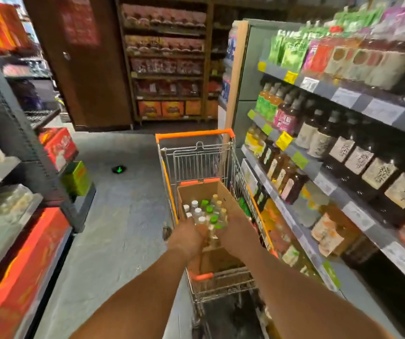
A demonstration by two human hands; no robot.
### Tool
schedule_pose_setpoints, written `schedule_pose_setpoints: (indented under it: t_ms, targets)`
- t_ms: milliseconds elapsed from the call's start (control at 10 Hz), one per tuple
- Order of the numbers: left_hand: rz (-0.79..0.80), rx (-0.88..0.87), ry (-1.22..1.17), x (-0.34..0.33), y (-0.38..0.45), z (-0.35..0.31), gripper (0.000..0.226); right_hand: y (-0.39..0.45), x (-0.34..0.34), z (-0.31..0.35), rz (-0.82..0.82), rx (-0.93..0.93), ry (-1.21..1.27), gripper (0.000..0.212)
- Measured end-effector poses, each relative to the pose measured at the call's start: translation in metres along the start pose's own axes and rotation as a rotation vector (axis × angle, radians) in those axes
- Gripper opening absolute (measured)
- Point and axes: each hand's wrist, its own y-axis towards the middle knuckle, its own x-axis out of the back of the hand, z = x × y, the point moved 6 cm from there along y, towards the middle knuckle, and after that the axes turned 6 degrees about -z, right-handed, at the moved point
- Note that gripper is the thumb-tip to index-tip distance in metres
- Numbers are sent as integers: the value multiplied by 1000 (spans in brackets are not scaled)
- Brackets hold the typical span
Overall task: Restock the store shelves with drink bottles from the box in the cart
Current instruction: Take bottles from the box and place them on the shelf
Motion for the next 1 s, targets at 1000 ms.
schedule_pose_setpoints:
  t_ms: [1000]
  targets:
    - [-69, 1046, -831, -268, 248, 117, 33, 272, -330, -192, 662, -364, 11, 37]
